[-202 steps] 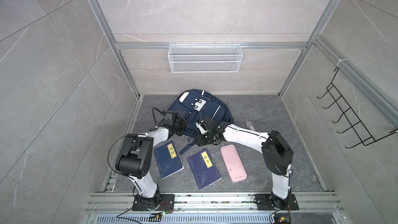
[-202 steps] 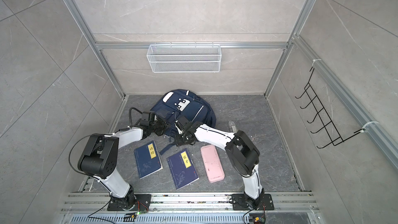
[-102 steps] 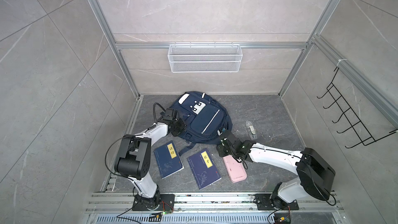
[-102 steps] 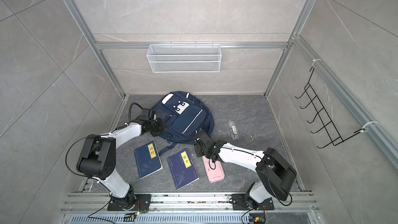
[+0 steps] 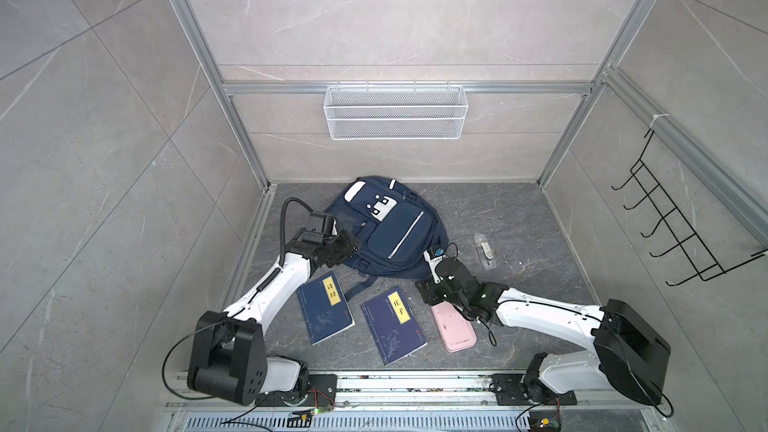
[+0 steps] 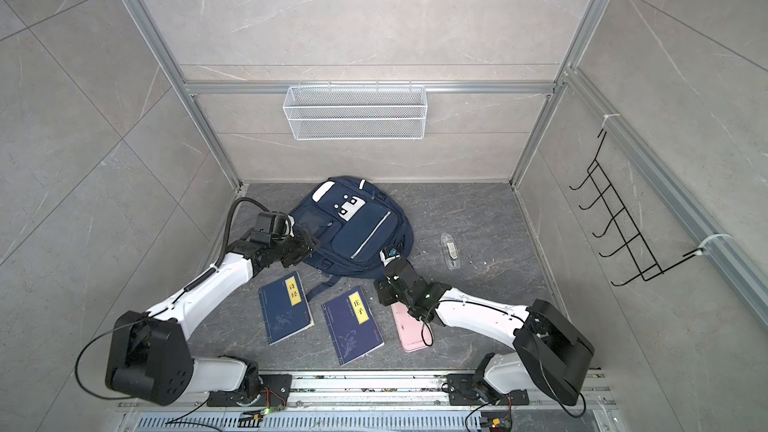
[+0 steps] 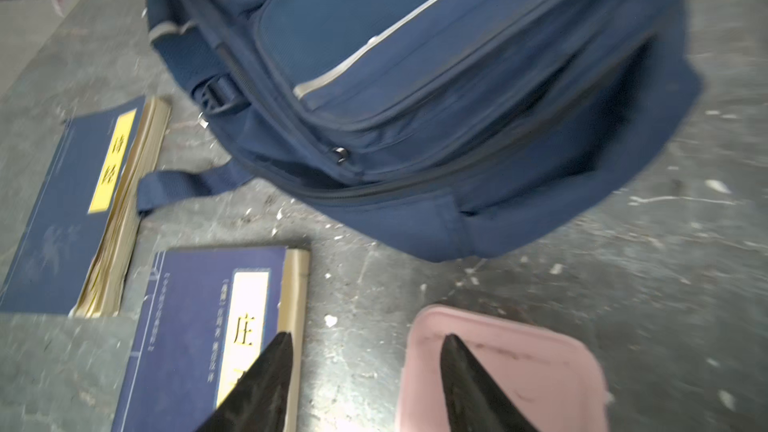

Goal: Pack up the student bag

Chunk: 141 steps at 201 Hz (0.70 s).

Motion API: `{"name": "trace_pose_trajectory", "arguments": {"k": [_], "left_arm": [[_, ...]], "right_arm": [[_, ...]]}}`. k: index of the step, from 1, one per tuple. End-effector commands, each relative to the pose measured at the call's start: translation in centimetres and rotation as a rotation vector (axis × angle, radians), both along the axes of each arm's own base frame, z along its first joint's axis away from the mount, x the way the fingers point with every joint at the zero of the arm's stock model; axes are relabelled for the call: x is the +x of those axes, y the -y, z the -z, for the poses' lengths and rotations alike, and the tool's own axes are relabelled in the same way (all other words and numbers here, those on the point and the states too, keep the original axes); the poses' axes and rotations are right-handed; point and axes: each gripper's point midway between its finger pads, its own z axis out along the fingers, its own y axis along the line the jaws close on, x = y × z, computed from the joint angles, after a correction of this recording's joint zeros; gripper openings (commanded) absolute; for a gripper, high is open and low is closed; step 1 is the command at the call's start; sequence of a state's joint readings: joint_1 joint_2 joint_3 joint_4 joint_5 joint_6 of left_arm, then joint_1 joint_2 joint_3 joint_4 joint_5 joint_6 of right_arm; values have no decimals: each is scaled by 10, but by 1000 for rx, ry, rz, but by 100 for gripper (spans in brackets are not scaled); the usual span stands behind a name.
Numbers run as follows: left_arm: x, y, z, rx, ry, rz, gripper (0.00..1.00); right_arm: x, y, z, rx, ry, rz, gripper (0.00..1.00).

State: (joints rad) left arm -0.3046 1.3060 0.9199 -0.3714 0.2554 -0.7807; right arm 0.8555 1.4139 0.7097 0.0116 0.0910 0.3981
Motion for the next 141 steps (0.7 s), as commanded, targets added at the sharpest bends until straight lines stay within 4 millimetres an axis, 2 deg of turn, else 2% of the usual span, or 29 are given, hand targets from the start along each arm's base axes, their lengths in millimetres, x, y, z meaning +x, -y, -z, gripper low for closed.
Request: {"name": "trace_pose_trajectory", "arguments": {"k": [1,31,62,103,141], "left_arm": [[-53,-3,29,39,-130,65,45],[-114,6,48,20,-187,134,50],[-154,4,61,15,-223,130,50],[-183,5,86,23,-281,136,50],[-193,24,104,30,-296,173,50]], "right_arm": [[-12,-27,6,20,-62,-137,60],[-23,-41,13,51,-130,-219,60],[-35,-49,23,68,-219,-258,60],[-43,-49,38,52,-315,-246,57],[-51,-38,45,55,-356,-200,55]]}}
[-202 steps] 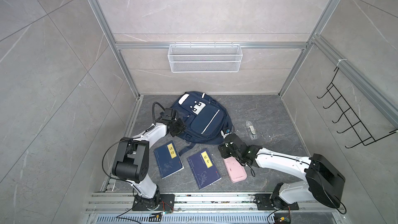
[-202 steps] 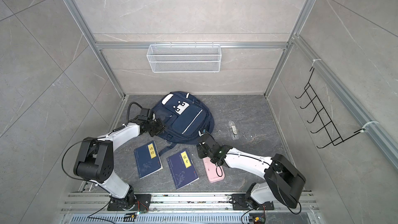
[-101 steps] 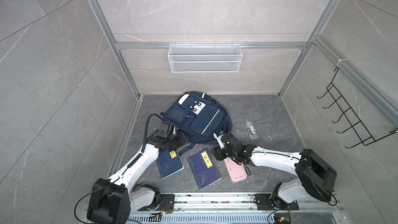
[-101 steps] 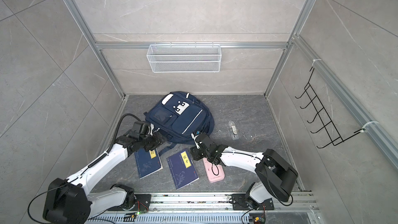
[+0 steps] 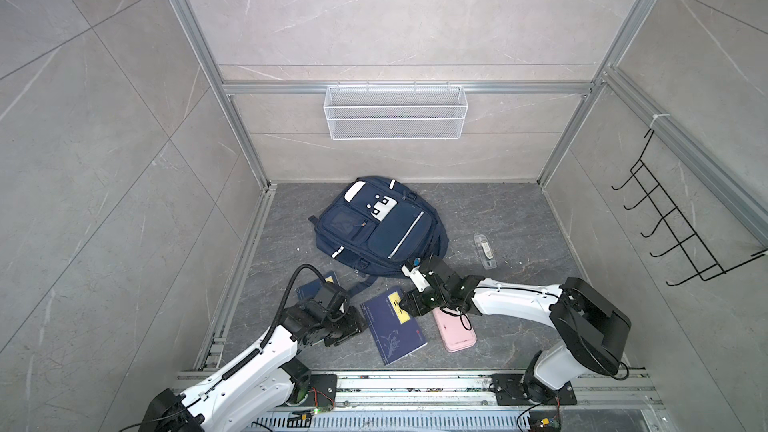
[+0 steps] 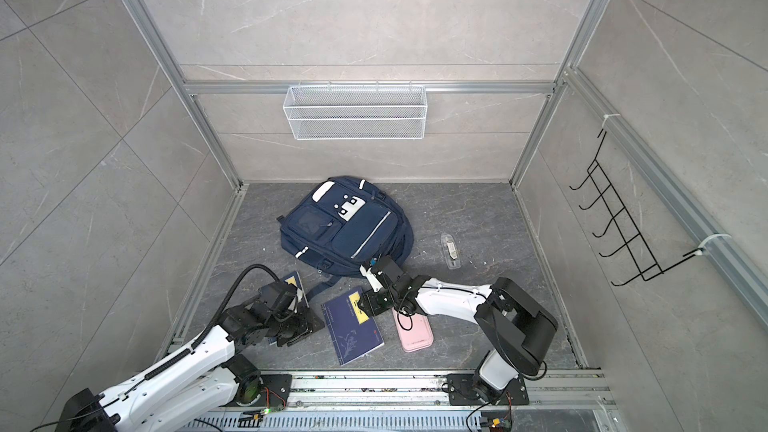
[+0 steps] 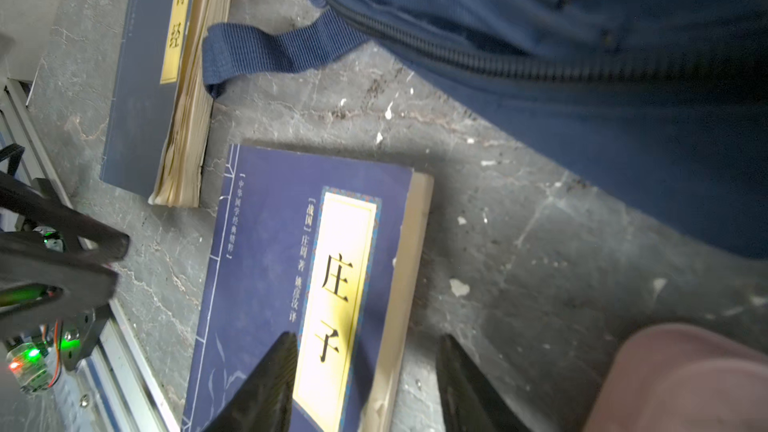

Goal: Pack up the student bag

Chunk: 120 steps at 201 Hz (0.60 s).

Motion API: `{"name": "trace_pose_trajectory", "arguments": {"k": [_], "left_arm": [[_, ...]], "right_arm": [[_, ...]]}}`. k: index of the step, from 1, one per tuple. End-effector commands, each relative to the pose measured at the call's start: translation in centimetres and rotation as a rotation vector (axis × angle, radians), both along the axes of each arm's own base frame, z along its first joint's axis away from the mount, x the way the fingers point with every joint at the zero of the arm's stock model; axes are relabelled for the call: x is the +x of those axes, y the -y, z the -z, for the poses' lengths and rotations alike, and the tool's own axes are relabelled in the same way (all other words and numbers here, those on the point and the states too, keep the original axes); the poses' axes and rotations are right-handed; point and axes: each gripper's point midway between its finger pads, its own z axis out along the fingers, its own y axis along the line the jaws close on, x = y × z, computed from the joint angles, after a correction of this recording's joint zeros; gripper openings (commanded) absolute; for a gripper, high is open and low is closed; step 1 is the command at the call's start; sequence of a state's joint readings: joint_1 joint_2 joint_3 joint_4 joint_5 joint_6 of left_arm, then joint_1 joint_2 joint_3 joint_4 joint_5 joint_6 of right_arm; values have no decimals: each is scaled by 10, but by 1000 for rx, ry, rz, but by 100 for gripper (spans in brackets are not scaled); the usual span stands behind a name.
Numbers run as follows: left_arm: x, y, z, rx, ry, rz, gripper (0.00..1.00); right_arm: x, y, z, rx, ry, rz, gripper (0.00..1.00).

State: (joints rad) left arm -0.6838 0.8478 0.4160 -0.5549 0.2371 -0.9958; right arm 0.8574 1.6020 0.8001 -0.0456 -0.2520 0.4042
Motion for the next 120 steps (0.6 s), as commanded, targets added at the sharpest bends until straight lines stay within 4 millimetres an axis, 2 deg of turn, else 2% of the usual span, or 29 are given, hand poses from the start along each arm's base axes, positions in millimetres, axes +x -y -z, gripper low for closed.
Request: {"name": "trace_pose_trajectory", "arguments": {"k": [1,49,120], "left_arm": [[3,13,4,-13,5,-21,50],[0,32,22,16,-3,3,50],[-1,24,35,52,-9,-26,50]], "right_arm": [[-11,5,5,-9,-59,24,55],[-19,14,18,-41,-118,53,43],[-21,18,28,-77,-155,72,19]]}}
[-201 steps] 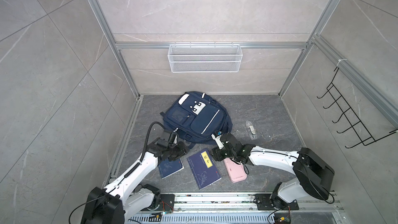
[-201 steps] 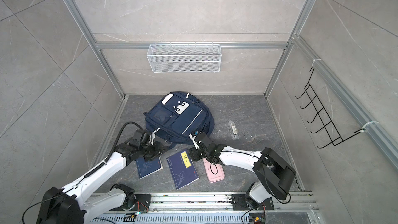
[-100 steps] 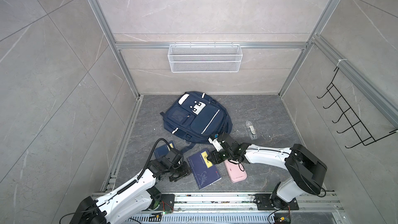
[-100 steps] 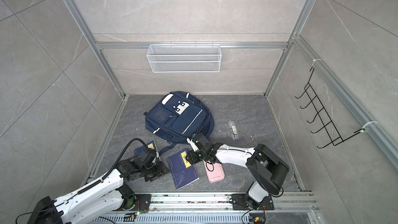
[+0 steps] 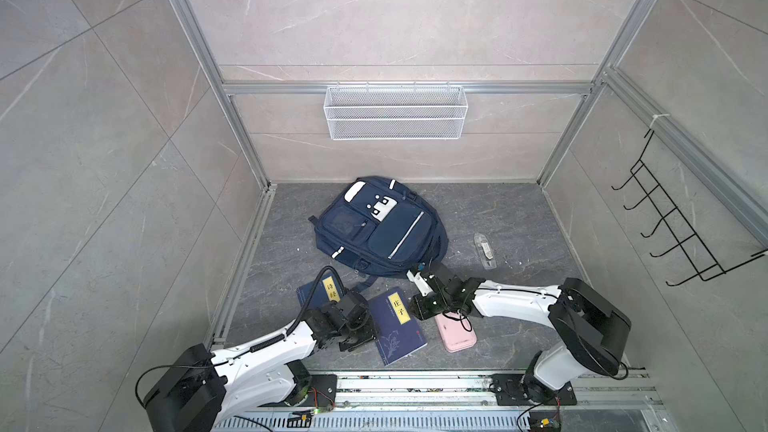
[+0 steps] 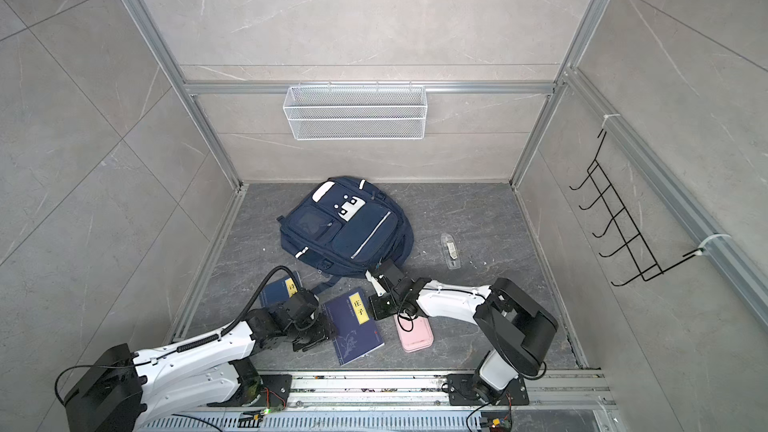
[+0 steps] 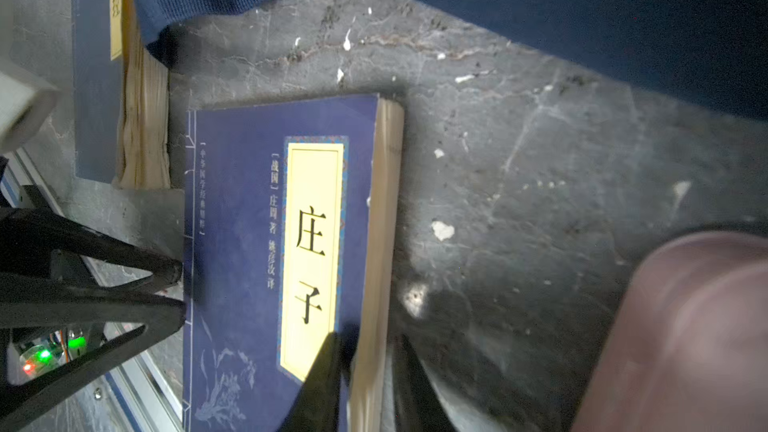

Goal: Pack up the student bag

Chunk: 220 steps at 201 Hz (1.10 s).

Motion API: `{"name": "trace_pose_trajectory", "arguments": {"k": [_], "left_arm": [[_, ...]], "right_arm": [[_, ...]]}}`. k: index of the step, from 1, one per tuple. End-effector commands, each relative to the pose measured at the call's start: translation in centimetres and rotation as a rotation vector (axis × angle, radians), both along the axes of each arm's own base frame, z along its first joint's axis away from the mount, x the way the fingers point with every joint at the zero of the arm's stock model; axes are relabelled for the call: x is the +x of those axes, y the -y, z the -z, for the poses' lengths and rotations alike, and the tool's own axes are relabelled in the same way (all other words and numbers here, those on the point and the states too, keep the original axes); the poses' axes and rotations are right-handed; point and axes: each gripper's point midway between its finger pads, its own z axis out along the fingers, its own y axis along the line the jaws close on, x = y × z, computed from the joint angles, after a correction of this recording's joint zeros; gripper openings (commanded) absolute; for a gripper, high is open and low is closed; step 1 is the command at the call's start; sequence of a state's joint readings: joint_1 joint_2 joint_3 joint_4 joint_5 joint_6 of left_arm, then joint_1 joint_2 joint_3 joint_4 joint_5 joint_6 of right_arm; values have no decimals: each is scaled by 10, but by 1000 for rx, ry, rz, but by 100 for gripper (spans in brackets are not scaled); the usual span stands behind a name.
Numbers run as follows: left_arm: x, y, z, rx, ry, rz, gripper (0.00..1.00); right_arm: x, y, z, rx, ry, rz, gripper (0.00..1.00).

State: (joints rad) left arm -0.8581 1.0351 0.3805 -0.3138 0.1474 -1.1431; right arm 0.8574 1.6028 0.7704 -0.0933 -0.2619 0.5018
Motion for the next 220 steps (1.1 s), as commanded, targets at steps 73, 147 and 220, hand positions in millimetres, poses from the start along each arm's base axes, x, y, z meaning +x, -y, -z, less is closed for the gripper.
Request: {"name": "trace_pose_trajectory", "arguments": {"k": [73,147,220], "left_arm": [[2,2,21,30,-34,-16,50],[21,29,-10,-138,104,14,48],[40,48,-67,-344,311,17,40]], "right_arm": [[-6,4,17,-64,-56,6,16],[-8,0,23,-101,-66,-10,16],[-11,-4,26,-117,-67,-28,16]]}}
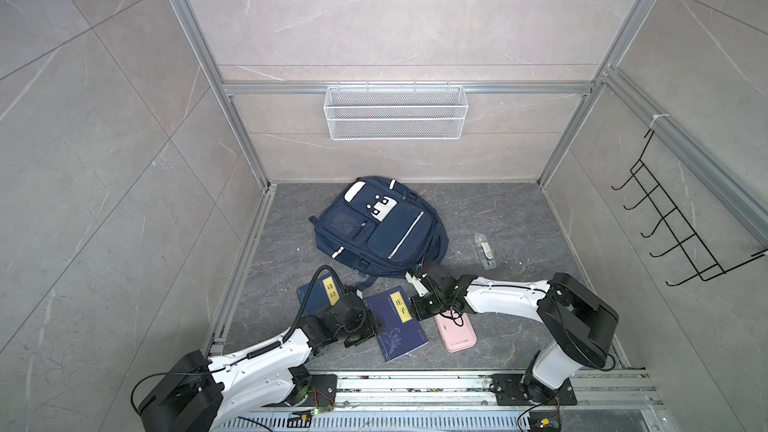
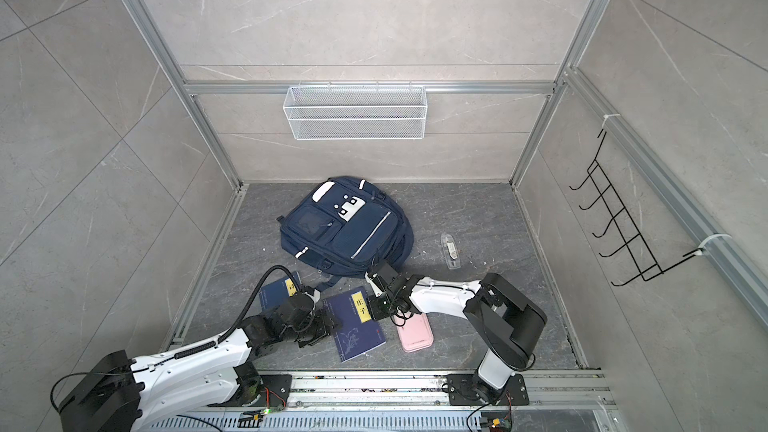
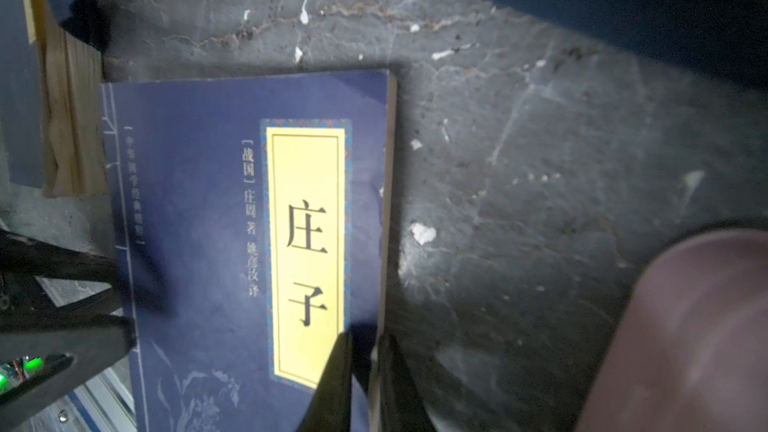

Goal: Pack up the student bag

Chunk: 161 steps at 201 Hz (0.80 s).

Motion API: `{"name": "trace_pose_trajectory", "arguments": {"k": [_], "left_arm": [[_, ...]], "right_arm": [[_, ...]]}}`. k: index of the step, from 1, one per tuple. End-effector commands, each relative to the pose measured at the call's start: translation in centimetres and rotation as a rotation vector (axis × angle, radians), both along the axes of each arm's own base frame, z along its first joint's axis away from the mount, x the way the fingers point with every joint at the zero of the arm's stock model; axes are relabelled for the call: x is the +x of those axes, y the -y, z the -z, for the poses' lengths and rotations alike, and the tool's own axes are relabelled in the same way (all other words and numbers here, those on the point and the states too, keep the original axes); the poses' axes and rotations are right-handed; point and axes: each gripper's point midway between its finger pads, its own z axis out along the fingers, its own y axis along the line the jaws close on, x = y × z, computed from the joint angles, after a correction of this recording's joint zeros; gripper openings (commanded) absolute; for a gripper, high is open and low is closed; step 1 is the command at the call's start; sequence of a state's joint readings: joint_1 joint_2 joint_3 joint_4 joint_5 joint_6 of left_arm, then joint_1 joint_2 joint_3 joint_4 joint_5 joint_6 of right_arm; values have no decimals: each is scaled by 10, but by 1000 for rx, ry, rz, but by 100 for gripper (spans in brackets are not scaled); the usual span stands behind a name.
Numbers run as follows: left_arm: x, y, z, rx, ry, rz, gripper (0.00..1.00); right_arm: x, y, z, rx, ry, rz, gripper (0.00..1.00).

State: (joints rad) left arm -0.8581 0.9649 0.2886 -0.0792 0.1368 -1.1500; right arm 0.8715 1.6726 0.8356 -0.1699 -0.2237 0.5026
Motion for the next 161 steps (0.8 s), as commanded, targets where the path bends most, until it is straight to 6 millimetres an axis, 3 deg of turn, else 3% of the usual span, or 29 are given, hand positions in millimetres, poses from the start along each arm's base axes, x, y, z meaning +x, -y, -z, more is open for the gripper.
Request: {"name": "trace_pose_trajectory", "arguments": {"k": [1,55,161], "left_arm": [[23,31,-53,-186,173,29,40],[26,37,-56,-225,182,23,38],[29,47,-83,-315,260,56,36]], "right_arm": [[-12,-4,12,-33,-40,-32,16],[-14,-6,14,-41,-38,-39,16],[-15,-8,15,-48,-44,-49,17]]}}
